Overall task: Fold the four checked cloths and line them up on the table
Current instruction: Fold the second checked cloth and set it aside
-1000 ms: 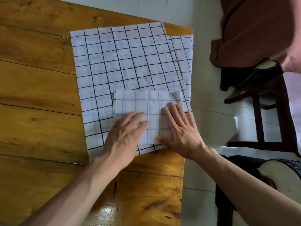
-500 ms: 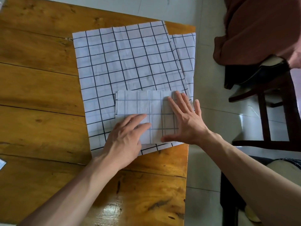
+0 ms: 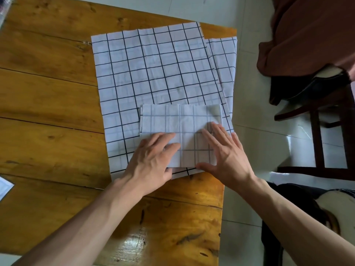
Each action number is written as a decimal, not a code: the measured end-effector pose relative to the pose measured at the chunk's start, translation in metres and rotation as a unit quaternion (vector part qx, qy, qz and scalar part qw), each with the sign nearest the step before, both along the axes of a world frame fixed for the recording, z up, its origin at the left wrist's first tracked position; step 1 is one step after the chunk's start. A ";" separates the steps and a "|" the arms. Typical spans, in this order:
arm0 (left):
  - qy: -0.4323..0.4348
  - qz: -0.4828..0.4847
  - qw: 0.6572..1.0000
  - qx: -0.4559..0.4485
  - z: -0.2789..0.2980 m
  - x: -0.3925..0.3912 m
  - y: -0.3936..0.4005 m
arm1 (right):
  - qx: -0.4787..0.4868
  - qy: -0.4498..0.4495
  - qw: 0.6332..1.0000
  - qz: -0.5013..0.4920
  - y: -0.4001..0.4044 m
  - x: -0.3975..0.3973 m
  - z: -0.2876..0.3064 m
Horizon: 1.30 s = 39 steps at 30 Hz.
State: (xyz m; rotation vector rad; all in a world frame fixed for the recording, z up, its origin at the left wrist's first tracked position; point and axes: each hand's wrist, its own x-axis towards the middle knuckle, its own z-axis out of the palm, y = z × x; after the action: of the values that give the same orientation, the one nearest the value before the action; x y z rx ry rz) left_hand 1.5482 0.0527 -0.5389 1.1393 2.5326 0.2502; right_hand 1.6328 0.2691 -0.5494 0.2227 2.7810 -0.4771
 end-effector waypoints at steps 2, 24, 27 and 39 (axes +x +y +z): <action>0.008 -0.028 1.000 -0.012 0.001 -0.002 0.000 | -0.003 -0.014 1.000 -0.005 0.000 -0.002 0.000; 0.158 0.092 0.979 0.090 0.014 0.006 -0.032 | -0.035 0.103 0.993 0.050 -0.037 0.005 0.021; 0.168 0.114 0.974 0.096 0.030 0.016 -0.033 | -0.046 0.174 0.981 0.075 -0.067 0.004 0.029; 0.100 0.144 0.972 0.158 0.033 0.030 -0.074 | -0.191 0.242 0.948 0.083 -0.083 0.004 0.028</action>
State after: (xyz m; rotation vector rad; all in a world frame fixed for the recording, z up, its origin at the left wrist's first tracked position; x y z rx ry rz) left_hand 1.5780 -0.0215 -0.5055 0.9357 2.9126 0.6639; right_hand 1.6369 0.1857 -0.5211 -0.2515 3.0443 -1.1402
